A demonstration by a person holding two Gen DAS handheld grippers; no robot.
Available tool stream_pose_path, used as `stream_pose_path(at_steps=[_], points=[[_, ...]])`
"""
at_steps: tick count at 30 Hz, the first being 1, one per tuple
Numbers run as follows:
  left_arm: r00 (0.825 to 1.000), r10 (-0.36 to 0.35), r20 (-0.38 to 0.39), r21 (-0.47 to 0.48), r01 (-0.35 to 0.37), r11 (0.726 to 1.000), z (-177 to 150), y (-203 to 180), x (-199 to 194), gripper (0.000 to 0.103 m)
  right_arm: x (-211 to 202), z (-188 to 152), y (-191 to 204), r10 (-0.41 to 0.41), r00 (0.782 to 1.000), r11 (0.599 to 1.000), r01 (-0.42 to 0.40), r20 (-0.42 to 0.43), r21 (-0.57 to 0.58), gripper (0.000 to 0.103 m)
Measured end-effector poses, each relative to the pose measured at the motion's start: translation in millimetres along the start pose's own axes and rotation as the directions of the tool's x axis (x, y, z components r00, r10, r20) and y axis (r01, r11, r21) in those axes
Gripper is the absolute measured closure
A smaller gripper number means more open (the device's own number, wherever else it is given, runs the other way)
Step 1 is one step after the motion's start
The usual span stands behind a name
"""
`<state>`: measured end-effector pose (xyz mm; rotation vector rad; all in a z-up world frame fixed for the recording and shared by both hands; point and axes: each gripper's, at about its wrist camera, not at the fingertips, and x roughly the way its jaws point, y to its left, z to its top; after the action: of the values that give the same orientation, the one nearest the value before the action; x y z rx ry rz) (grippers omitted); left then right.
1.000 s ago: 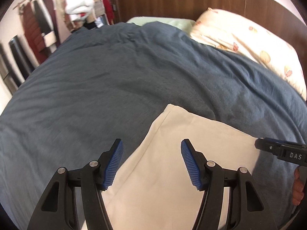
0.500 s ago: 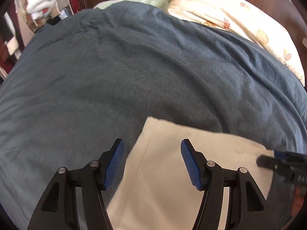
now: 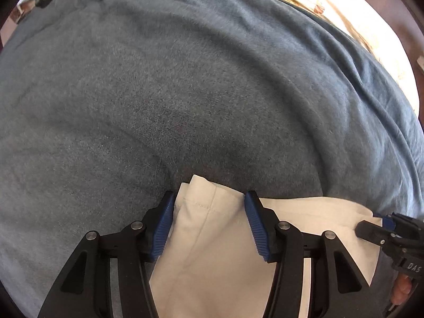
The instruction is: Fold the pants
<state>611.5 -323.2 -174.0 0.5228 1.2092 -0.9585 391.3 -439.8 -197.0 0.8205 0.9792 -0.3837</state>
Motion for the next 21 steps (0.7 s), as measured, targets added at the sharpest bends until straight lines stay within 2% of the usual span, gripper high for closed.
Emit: stream_pose_path(at_steps=[1, 2, 3, 4, 8, 10, 12, 14, 17, 21], points=[[1.000, -0.004, -0.005, -0.003, 0.004, 1.000, 0, 0, 0, 0.057, 1, 1, 0, -0.002, 1.000, 1.000, 0.002, -0.001, -0.004, 0.073], [1.000, -0.009, -0.010, -0.003, 0.009, 1.000, 2, 0, -2, 0.062, 2, 1, -1, -0.004, 1.000, 1.000, 0.004, -0.002, -0.005, 0.080], [0.999, -0.026, -0.021, -0.002, 0.025, 1.000, 3, -1, -3, 0.077, 2, 2, -2, -0.002, 1.000, 1.000, 0.002, -0.002, -0.004, 0.089], [0.998, -0.045, -0.031, 0.001, 0.045, 0.999, 5, -2, -7, 0.087, 2, 4, -3, 0.005, 1.000, 1.000, -0.005, -0.002, 0.002, 0.089], [0.999, -0.038, 0.009, 0.076, 0.038, 0.996, 15, -14, -29, 0.091, -16, 12, -2, 0.036, 0.998, 0.999, -0.037, 0.042, 0.010, 0.095], [0.999, -0.047, 0.021, 0.090, 0.045, 0.995, 20, -15, -31, 0.091, -27, 14, 2, 0.015, 0.996, 1.000, -0.013, 0.088, -0.021, 0.096], [1.000, -0.029, -0.008, 0.086, 0.029, 0.996, 24, -16, -21, 0.091, -31, 16, 4, -0.021, 0.993, 0.998, 0.028, 0.119, -0.056, 0.097], [1.000, -0.012, -0.025, 0.095, 0.014, 0.995, 24, -18, -12, 0.091, -24, 19, -1, -0.027, 0.994, 0.998, 0.033, 0.105, -0.053, 0.097], [1.000, 0.010, -0.007, 0.114, -0.009, 0.993, 21, -22, -12, 0.091, -22, 24, -15, -0.013, 0.997, 1.000, 0.014, 0.082, -0.008, 0.097], [0.998, 0.059, 0.018, 0.167, -0.061, 0.984, 13, -40, -13, 0.091, -40, 21, -15, -0.100, 0.989, 0.991, 0.108, 0.108, -0.075, 0.091]])
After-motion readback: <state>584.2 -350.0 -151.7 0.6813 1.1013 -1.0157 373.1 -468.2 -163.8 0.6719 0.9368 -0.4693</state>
